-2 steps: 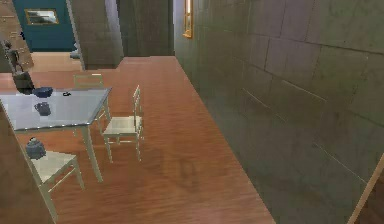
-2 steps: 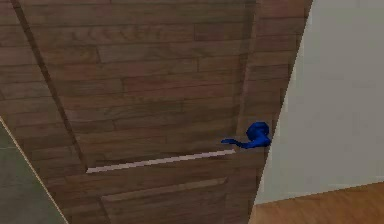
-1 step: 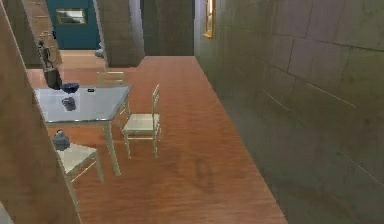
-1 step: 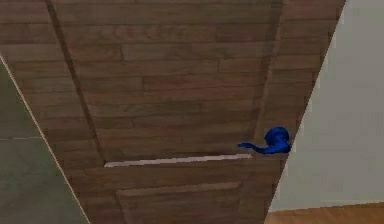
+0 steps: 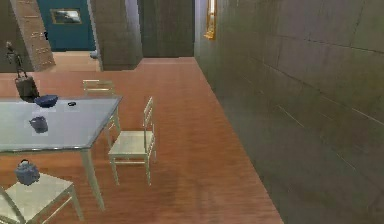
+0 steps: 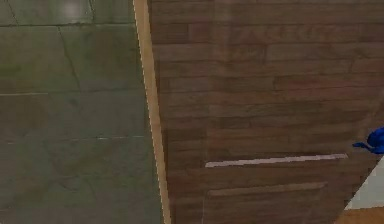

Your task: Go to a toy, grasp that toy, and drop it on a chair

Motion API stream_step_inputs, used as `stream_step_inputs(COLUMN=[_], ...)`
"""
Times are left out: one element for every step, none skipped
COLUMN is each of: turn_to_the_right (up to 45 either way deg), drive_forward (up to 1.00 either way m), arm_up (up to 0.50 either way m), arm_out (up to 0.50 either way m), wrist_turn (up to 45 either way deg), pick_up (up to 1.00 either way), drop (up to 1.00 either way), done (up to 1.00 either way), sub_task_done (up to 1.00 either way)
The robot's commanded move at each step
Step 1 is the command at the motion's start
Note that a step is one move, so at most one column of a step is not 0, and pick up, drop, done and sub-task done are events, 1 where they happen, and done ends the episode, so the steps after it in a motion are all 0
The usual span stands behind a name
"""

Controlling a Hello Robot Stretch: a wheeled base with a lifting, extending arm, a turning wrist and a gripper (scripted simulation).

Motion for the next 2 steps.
stream_step_inputs(turn_to_the_right=[3.0,0.0], drive_forward=[0.0,1.0], arm_up=[0.0,0.0], arm_out=[0.0,0.0], wrist_turn=[0.0,0.0], pick_up=[0.0,0.0], drop=[0.0,0.0], done=[0.0,0.0], sub_task_done=[0.0,0.0])
